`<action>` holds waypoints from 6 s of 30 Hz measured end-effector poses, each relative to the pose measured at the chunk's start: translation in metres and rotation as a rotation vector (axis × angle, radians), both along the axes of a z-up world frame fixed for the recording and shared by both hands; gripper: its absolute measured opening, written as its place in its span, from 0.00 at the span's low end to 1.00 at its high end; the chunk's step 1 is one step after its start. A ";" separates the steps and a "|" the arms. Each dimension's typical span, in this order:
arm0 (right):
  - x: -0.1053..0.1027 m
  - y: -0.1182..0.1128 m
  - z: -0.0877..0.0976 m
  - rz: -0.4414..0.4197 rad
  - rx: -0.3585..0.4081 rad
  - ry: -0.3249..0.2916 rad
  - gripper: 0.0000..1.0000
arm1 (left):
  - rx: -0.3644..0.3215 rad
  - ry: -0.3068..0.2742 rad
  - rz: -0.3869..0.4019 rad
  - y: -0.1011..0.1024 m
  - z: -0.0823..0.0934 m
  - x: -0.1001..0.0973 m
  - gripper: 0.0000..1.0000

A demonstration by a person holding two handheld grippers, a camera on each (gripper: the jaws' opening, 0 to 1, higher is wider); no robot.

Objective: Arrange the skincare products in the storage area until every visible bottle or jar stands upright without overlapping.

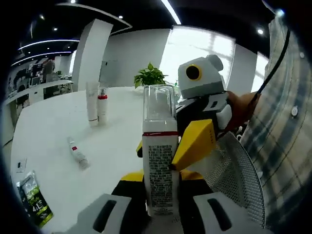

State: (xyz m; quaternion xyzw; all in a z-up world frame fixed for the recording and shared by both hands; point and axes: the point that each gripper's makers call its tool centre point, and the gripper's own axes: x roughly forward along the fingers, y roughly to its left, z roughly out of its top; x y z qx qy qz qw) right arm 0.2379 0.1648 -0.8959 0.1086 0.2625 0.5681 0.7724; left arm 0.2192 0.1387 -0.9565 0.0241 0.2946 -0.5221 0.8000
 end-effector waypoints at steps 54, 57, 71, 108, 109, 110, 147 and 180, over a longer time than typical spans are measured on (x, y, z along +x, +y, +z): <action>0.191 -0.104 0.011 -0.377 -0.248 -0.259 0.21 | 0.511 -0.128 0.018 0.047 -0.067 0.019 0.18; 0.188 -0.107 0.004 -0.377 -0.259 -0.241 0.21 | 0.522 -0.122 0.006 0.047 -0.069 0.016 0.18; 0.192 -0.107 -0.006 -0.378 -0.292 -0.240 0.21 | 0.520 -0.118 0.009 0.048 -0.068 0.016 0.18; 0.293 -0.125 -0.093 -0.410 -0.487 -0.275 0.21 | 0.573 -0.031 0.008 0.055 -0.084 0.013 0.18; 0.295 -0.125 -0.094 -0.409 -0.488 -0.276 0.21 | 0.575 -0.026 0.009 0.055 -0.085 0.013 0.18; 0.297 -0.126 -0.096 -0.411 -0.489 -0.276 0.21 | 0.577 -0.021 0.010 0.056 -0.086 0.012 0.18; 0.319 -0.126 -0.109 -0.407 -0.583 -0.390 0.25 | 0.577 -0.011 0.017 0.057 -0.087 0.013 0.18; 0.313 -0.144 -0.111 -0.441 -0.614 -0.352 0.18 | 0.573 -0.015 0.019 0.057 -0.086 0.014 0.18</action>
